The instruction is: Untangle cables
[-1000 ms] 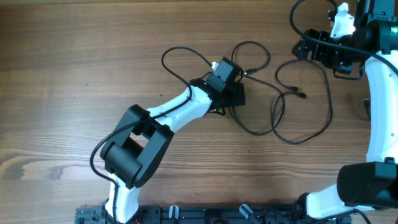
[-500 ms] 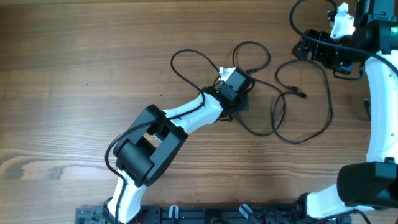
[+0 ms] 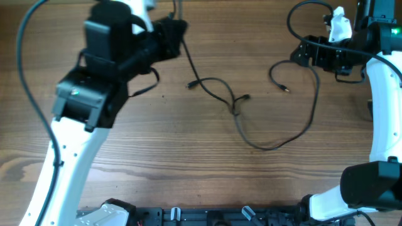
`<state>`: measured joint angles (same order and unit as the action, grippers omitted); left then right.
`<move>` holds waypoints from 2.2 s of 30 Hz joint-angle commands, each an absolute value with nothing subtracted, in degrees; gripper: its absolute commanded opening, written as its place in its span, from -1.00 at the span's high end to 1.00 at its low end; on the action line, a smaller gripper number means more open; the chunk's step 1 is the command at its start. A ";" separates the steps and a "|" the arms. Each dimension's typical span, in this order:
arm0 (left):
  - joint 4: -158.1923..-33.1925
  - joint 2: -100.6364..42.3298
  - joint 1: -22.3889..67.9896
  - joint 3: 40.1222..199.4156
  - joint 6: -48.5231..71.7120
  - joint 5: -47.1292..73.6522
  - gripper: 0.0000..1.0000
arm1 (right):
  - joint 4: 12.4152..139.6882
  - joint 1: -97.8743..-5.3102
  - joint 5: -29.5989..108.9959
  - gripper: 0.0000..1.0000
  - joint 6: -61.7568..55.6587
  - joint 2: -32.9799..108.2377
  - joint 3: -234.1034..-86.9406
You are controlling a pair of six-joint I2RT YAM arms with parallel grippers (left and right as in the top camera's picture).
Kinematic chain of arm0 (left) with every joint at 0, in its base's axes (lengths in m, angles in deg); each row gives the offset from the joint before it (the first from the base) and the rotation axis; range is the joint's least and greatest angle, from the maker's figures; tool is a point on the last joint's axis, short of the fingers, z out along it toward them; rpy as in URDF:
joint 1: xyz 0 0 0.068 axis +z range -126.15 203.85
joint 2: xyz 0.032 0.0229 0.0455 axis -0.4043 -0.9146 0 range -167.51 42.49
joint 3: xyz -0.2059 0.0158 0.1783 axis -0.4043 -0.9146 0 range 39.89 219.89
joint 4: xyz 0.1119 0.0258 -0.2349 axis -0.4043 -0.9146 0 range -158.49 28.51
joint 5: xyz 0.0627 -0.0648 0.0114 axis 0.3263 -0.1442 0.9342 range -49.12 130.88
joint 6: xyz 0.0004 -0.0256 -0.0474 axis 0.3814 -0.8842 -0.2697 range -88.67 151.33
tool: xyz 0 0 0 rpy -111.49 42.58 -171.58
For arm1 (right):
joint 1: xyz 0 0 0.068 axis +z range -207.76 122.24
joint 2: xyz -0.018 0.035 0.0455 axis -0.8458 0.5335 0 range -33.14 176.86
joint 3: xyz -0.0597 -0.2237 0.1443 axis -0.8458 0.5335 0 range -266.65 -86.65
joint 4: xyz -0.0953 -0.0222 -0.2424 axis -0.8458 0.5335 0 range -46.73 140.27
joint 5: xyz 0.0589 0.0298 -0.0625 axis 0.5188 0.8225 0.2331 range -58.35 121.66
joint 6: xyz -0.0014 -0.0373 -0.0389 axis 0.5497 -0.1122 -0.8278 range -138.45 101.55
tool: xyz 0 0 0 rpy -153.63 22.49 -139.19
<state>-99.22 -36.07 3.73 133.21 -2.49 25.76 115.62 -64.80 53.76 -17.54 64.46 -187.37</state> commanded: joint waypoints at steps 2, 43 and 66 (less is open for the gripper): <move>-93.63 -34.26 9.63 132.60 -11.28 23.80 0.92 | 115.69 -60.70 60.01 -0.79 -26.76 64.90 -186.39; -93.26 -37.56 23.34 132.58 -19.32 27.42 0.92 | 71.65 -32.59 88.76 0.92 -25.67 41.16 -140.88; -109.21 -43.07 23.34 132.58 -15.34 44.93 0.92 | 28.00 -65.18 91.40 0.91 19.53 41.66 -146.94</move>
<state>-109.12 -43.44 23.07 132.77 -17.55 46.57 23.96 -58.03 99.40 17.41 36.00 -141.91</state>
